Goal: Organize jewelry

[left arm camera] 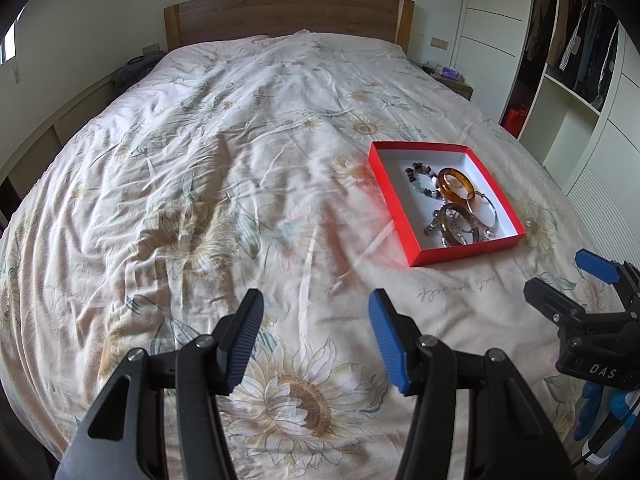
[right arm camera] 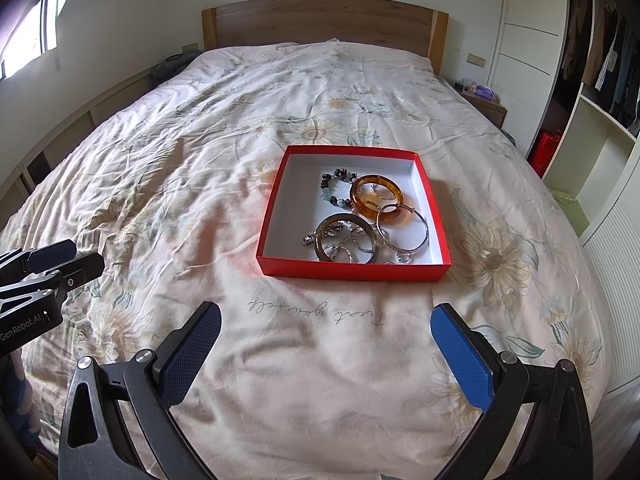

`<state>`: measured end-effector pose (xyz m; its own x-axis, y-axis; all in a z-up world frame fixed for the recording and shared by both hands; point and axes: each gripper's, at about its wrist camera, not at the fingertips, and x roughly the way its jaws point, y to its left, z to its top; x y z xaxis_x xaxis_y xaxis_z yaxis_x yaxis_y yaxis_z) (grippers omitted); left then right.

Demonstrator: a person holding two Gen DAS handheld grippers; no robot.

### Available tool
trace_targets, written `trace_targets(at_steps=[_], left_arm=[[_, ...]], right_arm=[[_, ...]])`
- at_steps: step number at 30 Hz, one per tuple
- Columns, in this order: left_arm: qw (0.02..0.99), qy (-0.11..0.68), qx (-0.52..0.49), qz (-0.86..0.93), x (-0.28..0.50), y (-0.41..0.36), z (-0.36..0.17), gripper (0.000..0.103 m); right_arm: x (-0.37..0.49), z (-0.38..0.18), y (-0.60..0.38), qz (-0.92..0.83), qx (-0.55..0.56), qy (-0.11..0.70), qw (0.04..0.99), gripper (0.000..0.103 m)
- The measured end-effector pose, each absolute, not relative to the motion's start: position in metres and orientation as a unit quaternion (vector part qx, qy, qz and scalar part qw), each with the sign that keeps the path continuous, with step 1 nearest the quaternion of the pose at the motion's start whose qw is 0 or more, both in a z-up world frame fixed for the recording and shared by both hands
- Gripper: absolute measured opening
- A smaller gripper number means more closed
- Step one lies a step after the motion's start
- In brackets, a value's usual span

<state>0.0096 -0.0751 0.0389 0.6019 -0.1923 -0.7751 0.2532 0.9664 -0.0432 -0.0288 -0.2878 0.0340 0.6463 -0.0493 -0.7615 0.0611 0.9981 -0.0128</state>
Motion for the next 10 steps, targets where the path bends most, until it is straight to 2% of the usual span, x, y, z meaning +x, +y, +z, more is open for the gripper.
trace_targets(at_steps=[10], left_arm=[[0.892,0.432,0.036,-0.127,0.0062,-0.0773,0.0386,0.053]], right_arm=[[-0.0310,0.0351,-0.2917,-0.032,0.009,0.421,0.907,0.103]])
